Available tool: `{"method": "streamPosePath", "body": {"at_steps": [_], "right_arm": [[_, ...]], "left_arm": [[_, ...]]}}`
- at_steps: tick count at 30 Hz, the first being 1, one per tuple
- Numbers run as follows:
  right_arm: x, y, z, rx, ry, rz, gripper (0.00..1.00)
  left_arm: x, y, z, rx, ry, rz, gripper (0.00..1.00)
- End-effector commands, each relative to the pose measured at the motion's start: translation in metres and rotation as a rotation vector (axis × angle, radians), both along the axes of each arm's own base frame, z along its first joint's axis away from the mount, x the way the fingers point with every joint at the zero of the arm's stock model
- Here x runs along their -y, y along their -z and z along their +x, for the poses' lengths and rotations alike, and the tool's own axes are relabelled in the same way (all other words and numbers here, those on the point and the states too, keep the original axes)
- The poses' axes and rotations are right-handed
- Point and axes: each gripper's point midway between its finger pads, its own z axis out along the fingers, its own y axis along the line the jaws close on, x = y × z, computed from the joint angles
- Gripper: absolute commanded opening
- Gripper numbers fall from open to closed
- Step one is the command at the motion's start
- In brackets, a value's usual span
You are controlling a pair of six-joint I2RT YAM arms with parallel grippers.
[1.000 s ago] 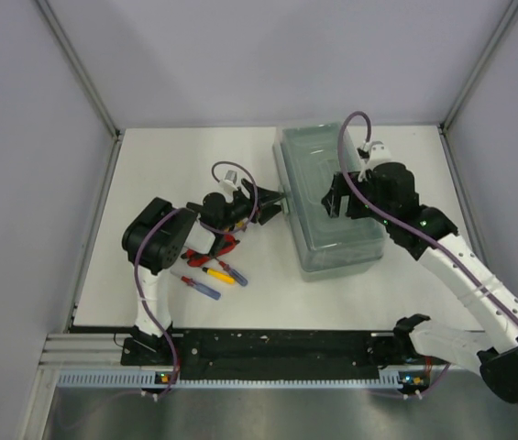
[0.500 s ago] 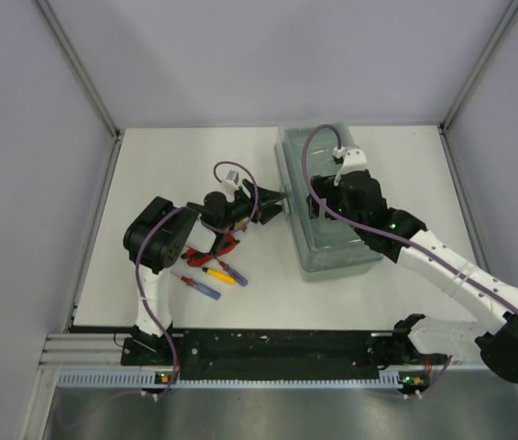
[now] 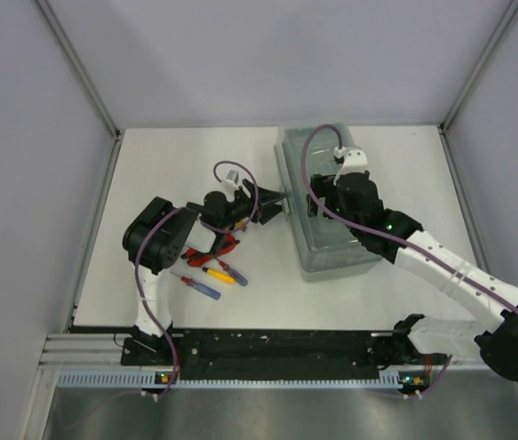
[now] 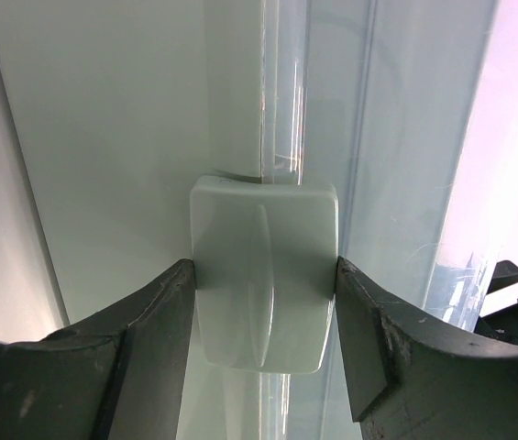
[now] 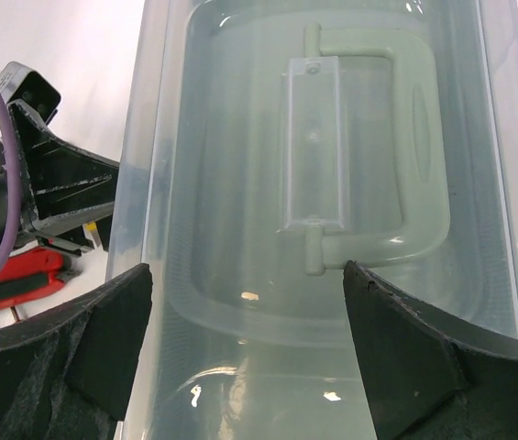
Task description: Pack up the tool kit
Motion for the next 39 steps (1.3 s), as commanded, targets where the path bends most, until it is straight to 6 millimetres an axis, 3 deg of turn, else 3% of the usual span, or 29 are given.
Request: {"method": "streamPosePath", "body": {"at_steps": [1, 14, 17, 21, 29, 39], "right_arm": [[0.041, 0.127, -0.059, -0.407, -0.012, -0.308, 0.82], [0.043, 0.138, -0.059, -0.437, 0.012, -0.321, 0.82], [0.043, 0.139, -0.059, -0.438, 0.016, -0.323, 0.81], [0.043, 0.141, -0.06, -0.447, 0.021, -0.321, 0.82], [0.04, 0.145, -0.06, -0.465, 0.019, -0.317, 0.82], [0.031, 0.152, -0.063, -0.492, -0.004, -0.279, 0.82]], "left_arm": [[0.005, -0.091, -0.018, 0.327, 0.059, -0.115, 0.23], [0.01, -0.07, -0.009, 0.227, 0.073, 0.052, 0.13], [0.008, -0.061, -0.009, 0.214, 0.063, 0.08, 0.27], [0.005, -0.046, -0.013, 0.191, 0.051, 0.096, 0.6], [0.0, -0.026, -0.014, 0.197, 0.031, 0.178, 0.98], [0.013, -0.037, -0.009, 0.24, 0.05, 0.099, 0.98]]}}
